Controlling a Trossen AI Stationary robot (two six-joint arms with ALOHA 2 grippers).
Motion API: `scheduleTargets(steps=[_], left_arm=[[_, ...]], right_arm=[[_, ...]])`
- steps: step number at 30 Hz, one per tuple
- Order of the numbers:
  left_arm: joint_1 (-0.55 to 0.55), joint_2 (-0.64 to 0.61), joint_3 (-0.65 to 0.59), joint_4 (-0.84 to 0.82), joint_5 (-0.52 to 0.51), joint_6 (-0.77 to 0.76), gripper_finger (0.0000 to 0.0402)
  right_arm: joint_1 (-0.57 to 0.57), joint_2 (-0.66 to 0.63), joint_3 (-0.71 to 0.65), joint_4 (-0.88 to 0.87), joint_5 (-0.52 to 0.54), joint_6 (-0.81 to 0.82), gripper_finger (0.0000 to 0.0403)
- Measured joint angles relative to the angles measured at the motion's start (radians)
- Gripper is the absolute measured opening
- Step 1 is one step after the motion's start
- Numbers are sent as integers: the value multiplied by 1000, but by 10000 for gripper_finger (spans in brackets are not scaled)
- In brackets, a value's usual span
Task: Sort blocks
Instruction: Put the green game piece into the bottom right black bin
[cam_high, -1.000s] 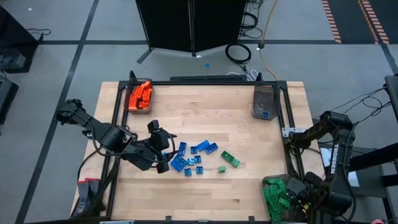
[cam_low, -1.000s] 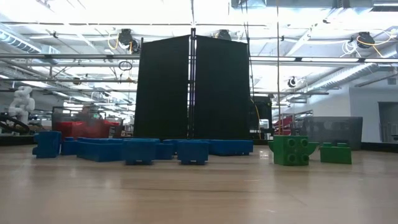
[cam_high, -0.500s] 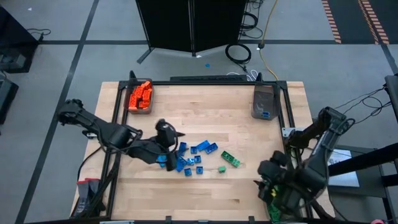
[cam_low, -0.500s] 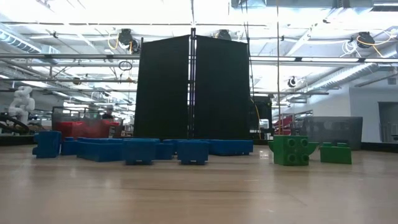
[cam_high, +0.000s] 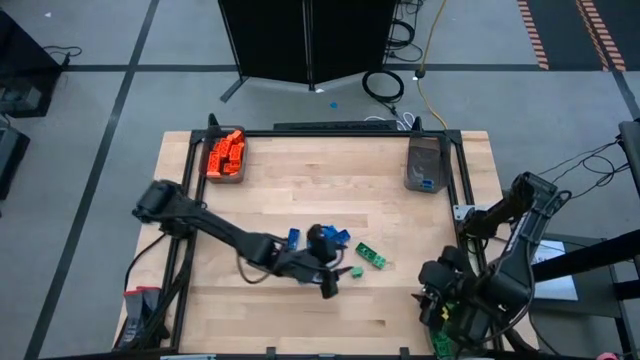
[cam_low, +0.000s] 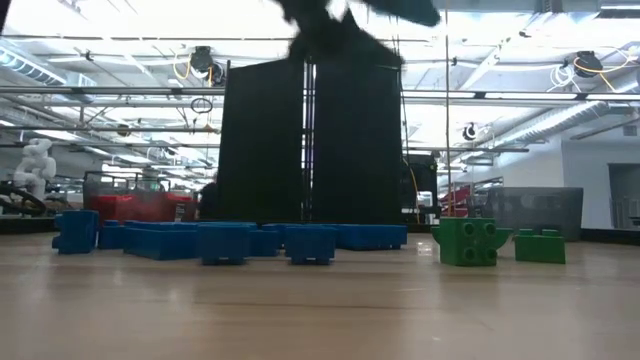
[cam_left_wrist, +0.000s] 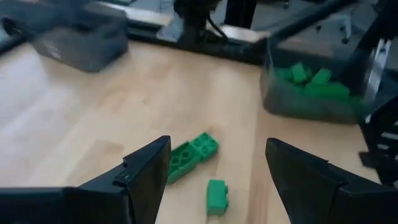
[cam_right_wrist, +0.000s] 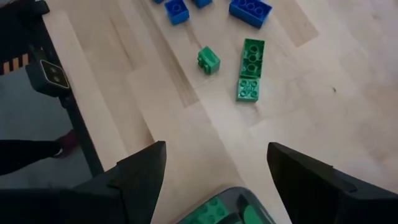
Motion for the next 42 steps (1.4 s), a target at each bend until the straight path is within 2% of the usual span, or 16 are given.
scheduleTargets(steps=[6, 15, 20, 28, 42], left_arm=[[32, 132, 1, 86, 67, -69, 264], [41, 236, 1, 104, 70, -81, 264], [15, 256, 1, 102, 78, -90, 264], [20, 267, 2, 133, 37, -44, 264], [28, 323, 1, 156, 70, -51, 264]], right_arm=[[23, 0, 0, 0, 0, 46, 274], [31, 0, 0, 2, 0, 57, 274], [31, 1, 0, 1, 0, 56, 274], [31, 1, 0, -17, 0, 54, 274], [31, 1, -1, -19, 1, 54, 274]])
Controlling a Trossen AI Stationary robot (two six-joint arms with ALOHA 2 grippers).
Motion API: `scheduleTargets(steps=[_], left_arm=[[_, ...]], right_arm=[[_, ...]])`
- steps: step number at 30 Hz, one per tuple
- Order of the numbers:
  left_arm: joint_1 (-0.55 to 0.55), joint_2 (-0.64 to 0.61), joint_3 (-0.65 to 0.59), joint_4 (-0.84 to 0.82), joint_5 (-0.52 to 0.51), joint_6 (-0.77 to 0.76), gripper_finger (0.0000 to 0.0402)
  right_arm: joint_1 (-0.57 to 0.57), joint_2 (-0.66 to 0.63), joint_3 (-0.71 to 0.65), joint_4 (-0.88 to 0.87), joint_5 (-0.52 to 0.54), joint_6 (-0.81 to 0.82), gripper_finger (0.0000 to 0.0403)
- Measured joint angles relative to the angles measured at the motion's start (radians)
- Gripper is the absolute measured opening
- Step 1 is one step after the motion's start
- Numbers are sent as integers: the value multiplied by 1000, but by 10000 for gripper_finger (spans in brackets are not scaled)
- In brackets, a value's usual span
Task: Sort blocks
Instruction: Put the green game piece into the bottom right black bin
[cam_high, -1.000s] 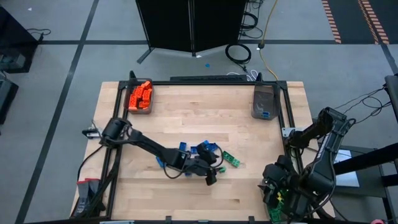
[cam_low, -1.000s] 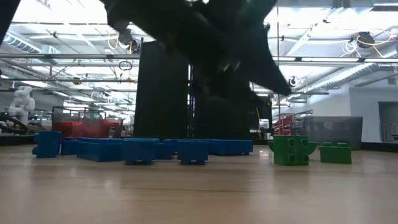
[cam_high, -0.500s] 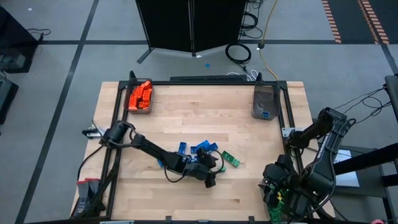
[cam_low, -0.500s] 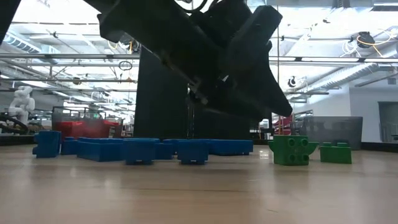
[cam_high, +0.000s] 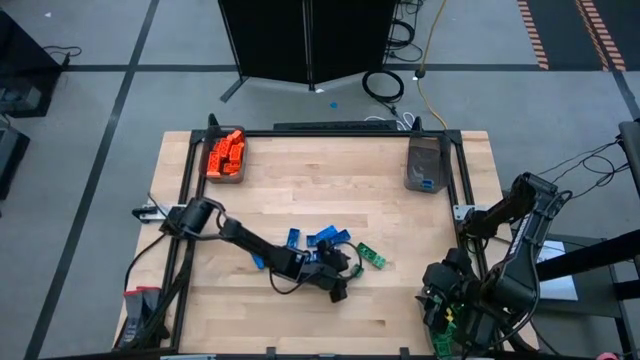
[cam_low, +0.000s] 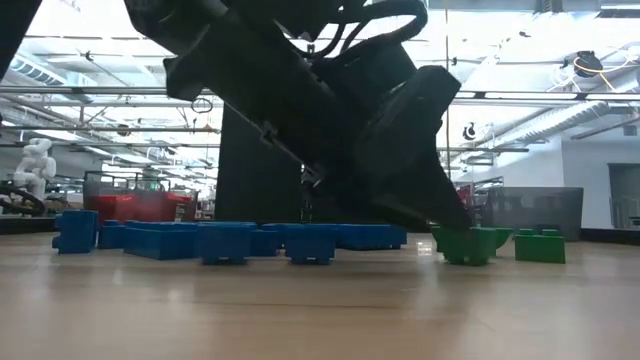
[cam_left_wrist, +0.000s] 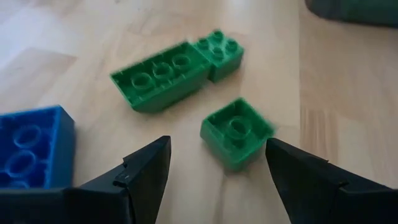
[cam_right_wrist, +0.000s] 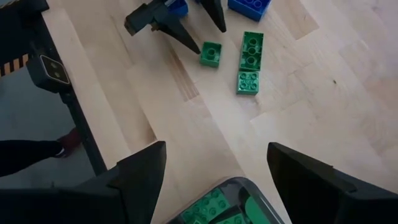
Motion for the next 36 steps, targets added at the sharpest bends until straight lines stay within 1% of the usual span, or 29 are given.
scheduleTargets(steps=[5, 10, 14, 21, 23, 27, 33, 36], left_arm=[[8, 0, 0, -1, 0, 1, 262], [11, 0, 0, 5, 0, -17, 237], [8, -1, 0, 89, -1, -27, 223], [0, -2, 4, 98, -3, -61, 221], [-10, -2, 10, 98, -12, -76, 221], [-19, 9, 14, 86, -67, -87, 221], [-21, 29, 12, 35, -80, -129, 221], [-20, 46, 14, 53, -80, -132, 221]], right_arm=[[-1, 0, 0, -8, 0, 0, 274], [-1, 0, 0, -7, 0, 0, 274], [-1, 0, 0, -7, 6, 5, 274], [-1, 0, 0, -7, 6, 7, 274], [-1, 0, 0, -7, 6, 8, 274], [-1, 0, 0, -6, 6, 8, 274], [-1, 0, 0, -6, 6, 8, 274], [-1, 0, 0, -5, 5, 10, 274]])
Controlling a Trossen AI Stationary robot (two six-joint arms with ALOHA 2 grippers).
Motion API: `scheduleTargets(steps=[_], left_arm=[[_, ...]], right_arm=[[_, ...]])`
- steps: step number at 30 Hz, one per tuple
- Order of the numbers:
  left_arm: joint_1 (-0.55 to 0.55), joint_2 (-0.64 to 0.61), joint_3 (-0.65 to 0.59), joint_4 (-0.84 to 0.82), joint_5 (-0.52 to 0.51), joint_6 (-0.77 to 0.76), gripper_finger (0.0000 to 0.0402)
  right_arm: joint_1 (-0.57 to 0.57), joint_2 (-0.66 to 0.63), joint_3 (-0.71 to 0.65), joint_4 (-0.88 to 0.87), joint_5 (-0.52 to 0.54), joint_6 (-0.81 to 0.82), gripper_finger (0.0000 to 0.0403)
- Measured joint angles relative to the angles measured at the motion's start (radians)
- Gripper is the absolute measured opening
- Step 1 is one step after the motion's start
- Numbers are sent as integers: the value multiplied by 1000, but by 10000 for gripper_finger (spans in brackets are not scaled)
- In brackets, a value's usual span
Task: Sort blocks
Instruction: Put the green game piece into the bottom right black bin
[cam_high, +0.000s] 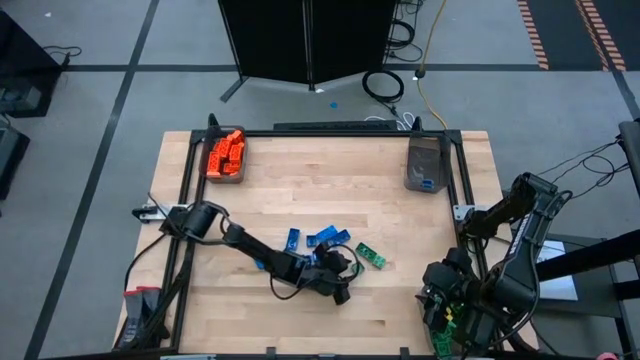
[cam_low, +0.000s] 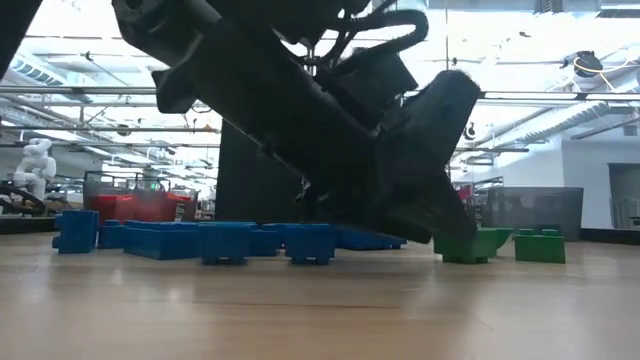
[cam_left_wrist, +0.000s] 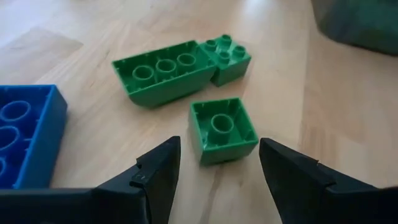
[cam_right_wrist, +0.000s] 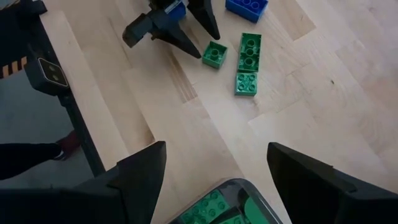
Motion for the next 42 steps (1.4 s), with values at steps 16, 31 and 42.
scheduleTargets(steps=[16, 31, 42], left_arm=[[65, 1, 0, -44, -27, -56, 221], [111, 0, 0, -66, 28, -77, 220], [126, -2, 1, -78, 57, -78, 123]], right_arm=[[-1, 0, 0, 9, 83, 38, 274], [-8, 7, 0, 34, 108, 43, 274], [-8, 65, 0, 37, 105, 43, 274]])
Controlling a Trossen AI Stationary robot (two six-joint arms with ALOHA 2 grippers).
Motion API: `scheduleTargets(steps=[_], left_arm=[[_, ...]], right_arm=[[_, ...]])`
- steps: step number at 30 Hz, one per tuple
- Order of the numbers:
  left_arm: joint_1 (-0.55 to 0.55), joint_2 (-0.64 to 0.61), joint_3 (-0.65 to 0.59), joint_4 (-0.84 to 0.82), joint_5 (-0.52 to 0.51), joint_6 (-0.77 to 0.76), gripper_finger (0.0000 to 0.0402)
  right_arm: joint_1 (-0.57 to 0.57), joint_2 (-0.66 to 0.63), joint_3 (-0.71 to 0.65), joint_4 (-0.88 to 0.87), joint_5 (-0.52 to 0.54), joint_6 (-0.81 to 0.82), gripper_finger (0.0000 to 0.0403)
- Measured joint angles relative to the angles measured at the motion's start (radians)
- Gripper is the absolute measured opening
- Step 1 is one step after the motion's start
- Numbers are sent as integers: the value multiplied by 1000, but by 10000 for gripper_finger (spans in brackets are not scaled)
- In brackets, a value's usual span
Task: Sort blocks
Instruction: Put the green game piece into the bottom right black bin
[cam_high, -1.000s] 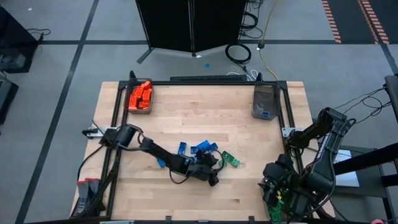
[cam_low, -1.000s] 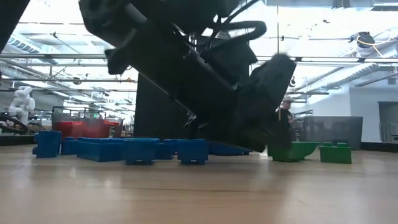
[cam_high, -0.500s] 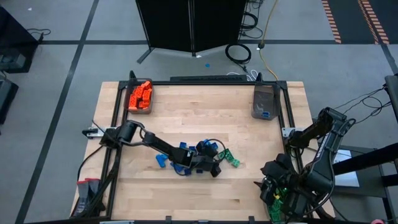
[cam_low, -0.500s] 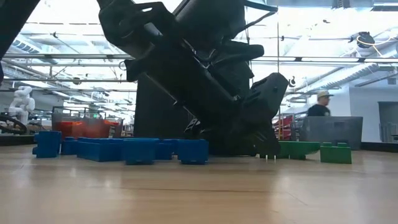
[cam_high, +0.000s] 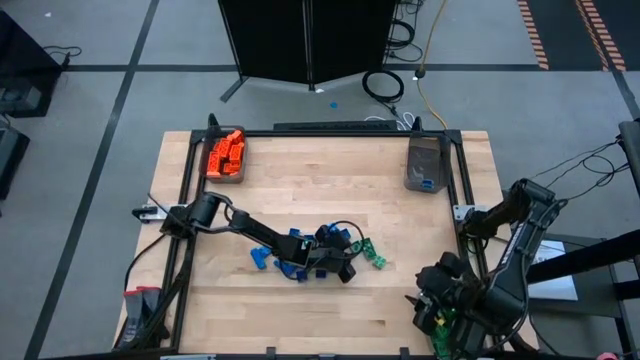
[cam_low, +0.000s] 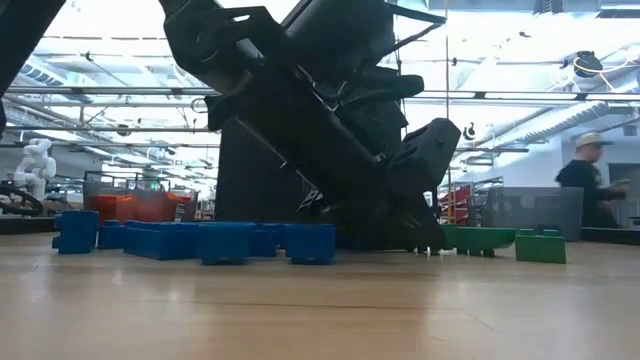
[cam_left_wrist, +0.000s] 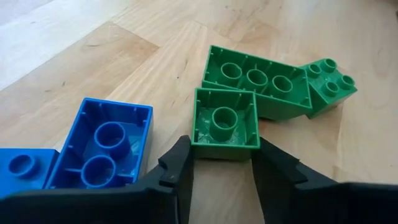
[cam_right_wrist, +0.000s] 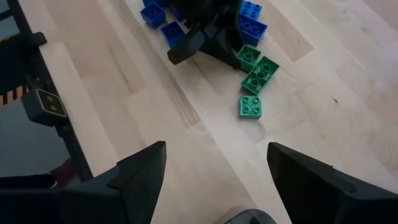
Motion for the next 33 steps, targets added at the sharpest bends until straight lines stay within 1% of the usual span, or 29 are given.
scheduleTargets(steps=[4, 8, 12, 16, 19, 21, 28, 30, 33], left_arm=[[-5, -3, 0, 2, 19, -2, 123], [-24, -25, -1, -19, 57, -40, 123], [-52, -69, -2, -16, 119, -51, 123], [-76, -131, -2, -15, 125, -47, 123], [-97, -178, -2, -20, 125, -4, 126], [-108, -206, -2, -11, 125, 24, 130], [-119, -270, -1, -26, 134, 64, 133], [-122, -276, -1, -19, 143, 78, 134], [-133, -291, -2, -32, 148, 89, 134]], right_arm=[[0, 13, 0, 1, -1, 0, 274], [0, 15, 0, 1, 5, -3, 274], [0, 15, 0, 1, 72, -48, 274], [-9, 15, 0, 1, 116, -101, 274], [-22, 15, 0, 10, 129, -146, 274], [-37, 15, 0, 37, 129, -218, 274], [-146, 15, 0, 189, 127, -608, 274], [-180, 15, 0, 220, 119, -667, 274], [-230, 15, 0, 239, 63, -748, 274]])
